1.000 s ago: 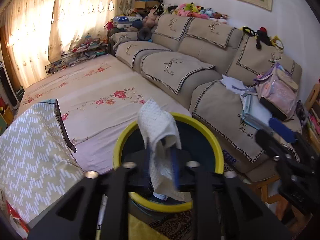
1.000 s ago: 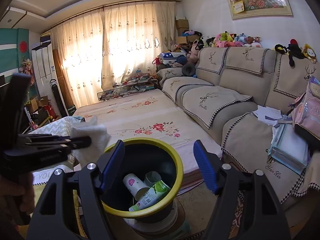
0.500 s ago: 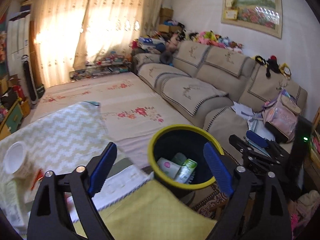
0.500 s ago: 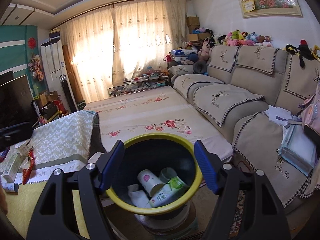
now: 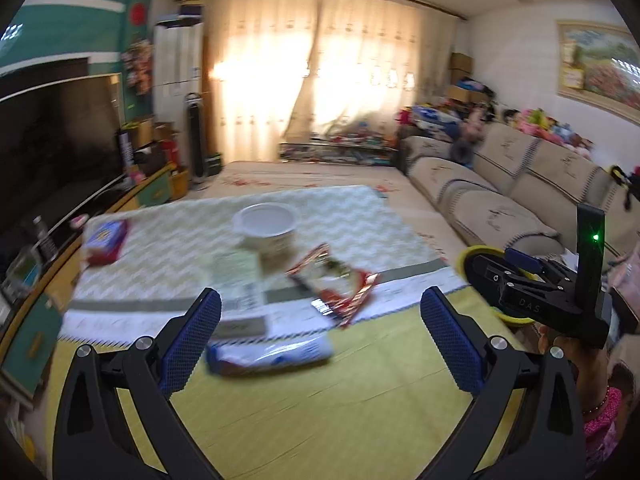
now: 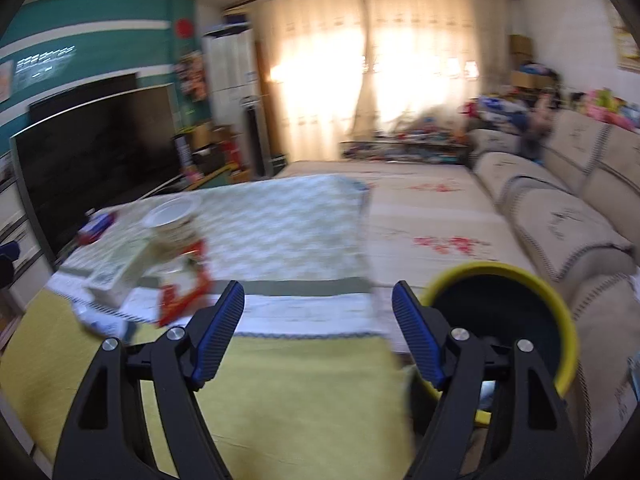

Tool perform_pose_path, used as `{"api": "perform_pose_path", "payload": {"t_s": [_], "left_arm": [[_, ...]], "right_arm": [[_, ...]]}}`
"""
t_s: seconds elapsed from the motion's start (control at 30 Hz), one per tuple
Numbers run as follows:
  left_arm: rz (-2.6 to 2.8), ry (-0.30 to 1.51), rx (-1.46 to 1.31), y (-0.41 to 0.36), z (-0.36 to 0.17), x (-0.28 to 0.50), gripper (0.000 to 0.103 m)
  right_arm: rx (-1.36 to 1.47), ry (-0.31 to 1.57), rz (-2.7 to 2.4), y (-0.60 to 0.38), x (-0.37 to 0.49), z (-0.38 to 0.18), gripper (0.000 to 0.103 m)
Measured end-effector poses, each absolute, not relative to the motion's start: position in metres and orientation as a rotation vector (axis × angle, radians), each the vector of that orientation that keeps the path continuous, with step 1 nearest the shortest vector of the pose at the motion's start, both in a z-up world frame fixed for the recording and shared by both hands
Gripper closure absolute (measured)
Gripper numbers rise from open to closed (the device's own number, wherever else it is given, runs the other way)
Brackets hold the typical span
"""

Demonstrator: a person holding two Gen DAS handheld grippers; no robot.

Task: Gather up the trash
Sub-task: 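Reach the right gripper to the red snack wrapper and grasp it, then carry the snack wrapper over the bin and open the right gripper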

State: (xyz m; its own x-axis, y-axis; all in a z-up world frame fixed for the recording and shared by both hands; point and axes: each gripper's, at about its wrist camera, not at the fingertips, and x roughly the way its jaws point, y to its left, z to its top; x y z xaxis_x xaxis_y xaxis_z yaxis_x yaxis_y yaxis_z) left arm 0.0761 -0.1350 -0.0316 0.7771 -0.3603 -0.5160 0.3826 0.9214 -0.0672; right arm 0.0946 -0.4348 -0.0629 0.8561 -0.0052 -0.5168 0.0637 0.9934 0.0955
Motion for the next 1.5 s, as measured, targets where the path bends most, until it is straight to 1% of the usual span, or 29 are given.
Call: {"api": "perform_pose_path", "payload": {"t_s": [0.13, 0.27, 0.3, 0.43, 0.57, 0.67, 0.8, 0.9, 0.93, 1.0, 1.07, 1.13, 1.2, 1.23, 1.4, 1.47, 1.5], "left_arm": [[-0.318, 0.577, -0.014, -0.08, -0.045, 0.075, 0.005], [-0.278, 0.602, -0.066, -0.053, -0.057, 0.077, 0.005], [-0.274, 0.605, -0.075, -0.048, -0.059, 0.078, 0.005], [-0.277, 0.611, -0.084, -0.058, -0.062, 0.08, 0.005], [-0.292, 0.616, -0.07, -0.064, -0.064, 0.081, 0.005], [-0.298, 0.621, -0.064, -0.07, -0.064, 0.082, 0.005], [-0.307, 0.635, -0.064, -0.074, -0.068, 0.084, 0.005], [-0.303, 0.64, -0.058, -0.075, -0.071, 0.084, 0.005], [-0.3, 0.64, -0.059, -0.074, -0.072, 0.085, 0.005], [-0.295, 0.643, -0.065, -0.073, -0.073, 0.085, 0.005], [-0.29, 0.647, -0.074, -0.072, -0.075, 0.086, 0.005], [-0.287, 0.654, -0.078, -0.071, -0.078, 0.088, 0.005], [-0.285, 0.663, -0.078, -0.072, -0.082, 0.09, 0.005], [-0.284, 0.666, -0.078, -0.072, -0.083, 0.091, 0.005], [-0.285, 0.674, -0.079, -0.073, -0.088, 0.094, 0.005], [-0.284, 0.676, -0.076, -0.073, -0.089, 0.095, 0.005], [-0.283, 0.677, -0.075, -0.074, -0.089, 0.095, 0.005]], "right_arm": [[0.076, 0.607, 0.118, -0.393, 0.128, -0.066, 0.03], [0.036, 0.657, 0.21, -0.358, 0.161, -0.065, 0.023], [0.018, 0.671, 0.22, -0.352, 0.167, -0.066, 0.023], [-0.054, 0.713, 0.233, -0.327, 0.193, -0.071, 0.023], [-0.1, 0.798, 0.202, -0.318, 0.22, -0.089, 0.023], [-0.1, 0.859, 0.191, -0.318, 0.228, -0.102, 0.023], [-0.096, 0.877, 0.188, -0.318, 0.229, -0.105, 0.023], [-0.087, 0.907, 0.196, -0.317, 0.231, -0.11, 0.032], [-0.085, 0.907, 0.197, -0.317, 0.231, -0.11, 0.037], [-0.086, 0.909, 0.201, -0.317, 0.231, -0.11, 0.038], [-0.087, 0.905, 0.206, -0.317, 0.23, -0.109, 0.045], [-0.091, 0.904, 0.205, -0.317, 0.231, -0.11, 0.049], [-0.091, 0.899, 0.202, -0.317, 0.23, -0.11, 0.058], [-0.089, 0.897, 0.2, -0.318, 0.229, -0.109, 0.064], [-0.071, 0.888, 0.218, -0.32, 0.227, -0.108, 0.076], [-0.065, 0.874, 0.217, -0.321, 0.225, -0.106, 0.087], [-0.061, 0.865, 0.211, -0.322, 0.223, -0.105, 0.088]]}}
